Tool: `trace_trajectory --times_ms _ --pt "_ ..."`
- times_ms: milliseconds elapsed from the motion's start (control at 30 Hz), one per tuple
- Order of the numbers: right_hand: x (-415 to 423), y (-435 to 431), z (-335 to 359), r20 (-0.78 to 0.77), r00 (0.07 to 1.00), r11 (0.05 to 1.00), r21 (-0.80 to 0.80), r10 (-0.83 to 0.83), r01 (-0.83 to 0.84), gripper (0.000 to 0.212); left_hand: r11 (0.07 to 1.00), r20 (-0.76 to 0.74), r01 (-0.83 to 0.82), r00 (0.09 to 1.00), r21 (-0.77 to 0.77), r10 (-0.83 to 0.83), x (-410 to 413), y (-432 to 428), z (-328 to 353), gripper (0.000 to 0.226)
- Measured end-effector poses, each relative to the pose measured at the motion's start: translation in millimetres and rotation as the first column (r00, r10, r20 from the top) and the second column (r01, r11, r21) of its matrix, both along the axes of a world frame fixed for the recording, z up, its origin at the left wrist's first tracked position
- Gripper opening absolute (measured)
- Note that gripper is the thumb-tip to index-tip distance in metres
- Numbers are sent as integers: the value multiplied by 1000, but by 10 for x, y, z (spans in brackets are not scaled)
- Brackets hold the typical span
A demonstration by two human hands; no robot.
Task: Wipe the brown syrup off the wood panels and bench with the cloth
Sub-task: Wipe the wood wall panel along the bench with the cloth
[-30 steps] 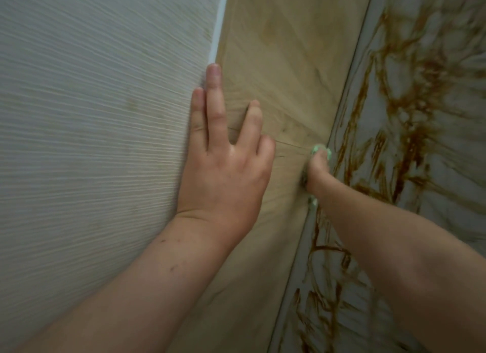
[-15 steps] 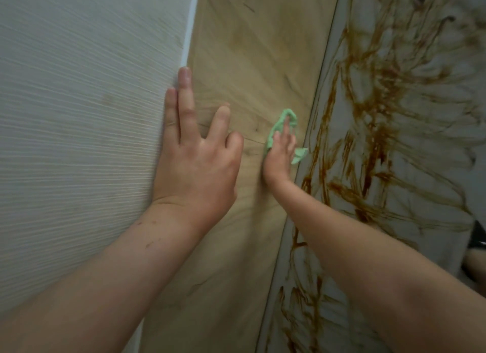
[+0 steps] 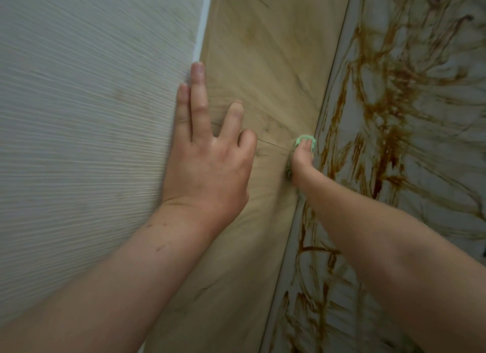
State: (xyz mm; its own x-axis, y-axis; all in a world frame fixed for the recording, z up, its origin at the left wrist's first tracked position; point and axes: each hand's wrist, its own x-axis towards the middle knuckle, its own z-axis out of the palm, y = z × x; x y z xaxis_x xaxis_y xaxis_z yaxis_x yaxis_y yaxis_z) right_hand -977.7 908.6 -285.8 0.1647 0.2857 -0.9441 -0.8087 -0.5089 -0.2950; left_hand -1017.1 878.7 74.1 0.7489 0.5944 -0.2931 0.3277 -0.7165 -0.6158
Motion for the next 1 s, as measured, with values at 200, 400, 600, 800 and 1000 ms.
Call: trace_trajectory --times_ms 200,400,600,800,1000 --pt "818 599 -270 103 987 988 96 -127 117 70 1000 15 28 999 11 -28 -26 8 -13 17" --pt "939 557 449 205 971 980 177 -126 90 55 997 43 75 996 15 -75 -57 34 -45 15" --pt "762 400 1915 634 725 752 608 -269 -253 57 992 92 121 988 43 -125 -75 40 -34 38" --pt "990 601 1824 773 532 746 571 -347 -343 59 994 120 111 987 -4 -109 -42 32 -50 30" --pt "929 448 895 197 979 985 171 -43 9 53 996 91 85 992 -1 -85 -36 35 -53 24"
